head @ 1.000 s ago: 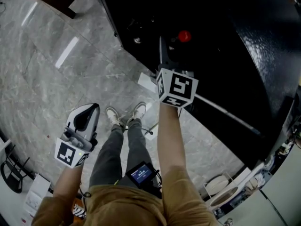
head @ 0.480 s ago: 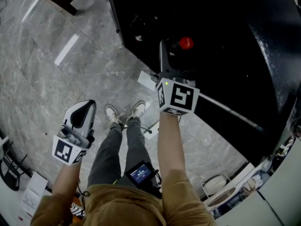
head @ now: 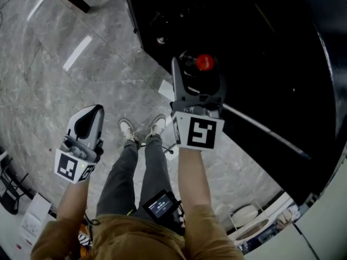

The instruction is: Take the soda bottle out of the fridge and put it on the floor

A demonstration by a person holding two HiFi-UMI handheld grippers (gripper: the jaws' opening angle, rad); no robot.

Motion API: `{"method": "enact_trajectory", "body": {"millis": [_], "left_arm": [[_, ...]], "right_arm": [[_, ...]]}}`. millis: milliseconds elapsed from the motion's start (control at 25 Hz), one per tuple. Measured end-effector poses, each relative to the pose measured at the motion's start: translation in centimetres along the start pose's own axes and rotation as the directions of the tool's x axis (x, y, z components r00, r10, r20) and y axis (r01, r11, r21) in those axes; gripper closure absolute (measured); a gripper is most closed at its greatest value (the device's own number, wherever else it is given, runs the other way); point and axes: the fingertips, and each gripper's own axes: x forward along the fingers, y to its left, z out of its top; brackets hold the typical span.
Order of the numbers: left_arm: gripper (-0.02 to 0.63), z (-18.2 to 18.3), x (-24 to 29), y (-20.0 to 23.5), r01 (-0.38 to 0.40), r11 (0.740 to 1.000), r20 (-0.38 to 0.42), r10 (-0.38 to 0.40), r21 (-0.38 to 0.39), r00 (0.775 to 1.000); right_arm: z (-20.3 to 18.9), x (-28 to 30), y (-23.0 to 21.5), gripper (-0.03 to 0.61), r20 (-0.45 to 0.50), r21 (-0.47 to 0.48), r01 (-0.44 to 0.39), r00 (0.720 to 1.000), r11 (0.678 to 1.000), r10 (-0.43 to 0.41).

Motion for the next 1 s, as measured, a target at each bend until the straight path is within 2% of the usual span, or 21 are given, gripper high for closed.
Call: {"method": "enact_trajectory", "body": {"millis": [200,560,1000], "left_arm": [[0.612,-1.3,1.9,-0.6,0.005,1.0,0.017,-0.006,0.017,1.0],[0.612,-3.7,1.9,-0.7,-0.018,1.0,0.064,0.017,0.024,0.998],[0.612,-9.1,0.7,2.4,-0.071,0.996,0.085,0.066,0.051,0.994]], "right_arm": [[-0.2,-1.3,1.2,0.285,0.019,-0.007,-0.06,0.998,0.998,0.06],[-4.2,-3.2,4.4,0.285,-0.019,-0.028,-0.171,0.985,0.985,0.171],[-12.5,-2.6,8.7,0.285,-0.065,-0.041,-0.284,0.957,0.958,0.282]]}}
